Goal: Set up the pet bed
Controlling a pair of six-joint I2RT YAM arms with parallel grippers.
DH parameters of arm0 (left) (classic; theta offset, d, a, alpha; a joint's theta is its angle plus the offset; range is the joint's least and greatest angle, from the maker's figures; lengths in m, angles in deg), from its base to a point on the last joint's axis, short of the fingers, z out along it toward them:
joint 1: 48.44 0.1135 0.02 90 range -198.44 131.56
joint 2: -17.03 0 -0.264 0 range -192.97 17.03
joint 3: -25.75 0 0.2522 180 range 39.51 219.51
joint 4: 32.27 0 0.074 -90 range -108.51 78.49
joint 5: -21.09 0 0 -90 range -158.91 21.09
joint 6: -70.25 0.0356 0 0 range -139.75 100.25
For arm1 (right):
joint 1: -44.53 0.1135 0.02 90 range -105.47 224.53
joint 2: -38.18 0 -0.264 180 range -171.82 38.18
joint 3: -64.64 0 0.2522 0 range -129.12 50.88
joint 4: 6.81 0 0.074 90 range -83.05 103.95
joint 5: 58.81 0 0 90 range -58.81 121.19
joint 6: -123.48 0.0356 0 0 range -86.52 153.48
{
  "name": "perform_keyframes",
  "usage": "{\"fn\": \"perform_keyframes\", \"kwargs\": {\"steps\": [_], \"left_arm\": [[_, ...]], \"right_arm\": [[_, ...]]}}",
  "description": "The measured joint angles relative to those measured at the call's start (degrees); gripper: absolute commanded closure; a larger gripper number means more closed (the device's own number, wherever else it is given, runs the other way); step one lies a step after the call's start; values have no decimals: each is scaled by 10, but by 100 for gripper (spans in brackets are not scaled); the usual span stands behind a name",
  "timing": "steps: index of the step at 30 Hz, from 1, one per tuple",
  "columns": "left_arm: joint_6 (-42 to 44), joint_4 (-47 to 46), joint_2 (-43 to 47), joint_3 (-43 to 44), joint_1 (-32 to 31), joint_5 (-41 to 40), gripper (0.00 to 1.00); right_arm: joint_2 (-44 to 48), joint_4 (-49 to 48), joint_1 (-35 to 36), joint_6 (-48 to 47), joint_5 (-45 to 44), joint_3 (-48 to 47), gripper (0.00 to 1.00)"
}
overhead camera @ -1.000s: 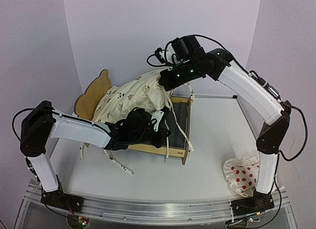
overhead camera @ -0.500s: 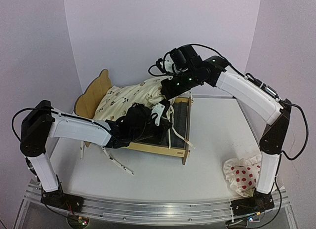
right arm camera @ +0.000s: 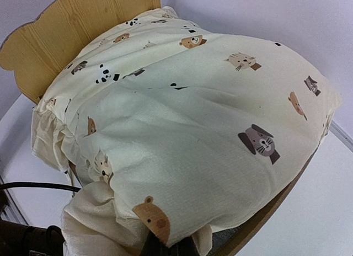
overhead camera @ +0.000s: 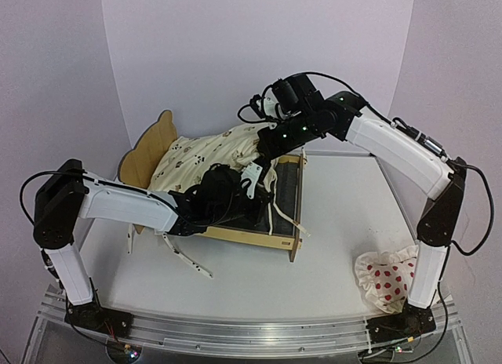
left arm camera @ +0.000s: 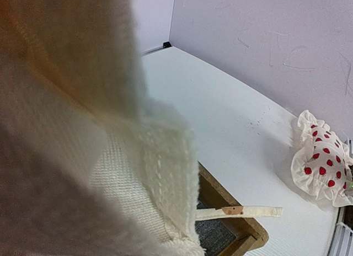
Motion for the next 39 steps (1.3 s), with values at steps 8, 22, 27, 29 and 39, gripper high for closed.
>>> {"fn": "perform_keyframes", "kwargs": {"steps": [8, 22, 27, 29, 39], "left_arm": [[21, -19, -18, 0, 0, -13, 100], [33, -24, -23, -7, 0, -18, 100], [47, -23, -23, -4, 0, -20, 100], [48, -24, -22, -4, 0, -22, 100], [64, -23, -3, -4, 0, -34, 100]], "right_arm": [[0, -7, 0, 4, 2, 1, 100], [0, -10, 0, 6, 3, 8, 100], [0, -11, 0, 7, 4, 10, 100], [0, -12, 0, 8, 4, 10, 100], [1, -18, 0, 11, 4, 19, 100]]}}
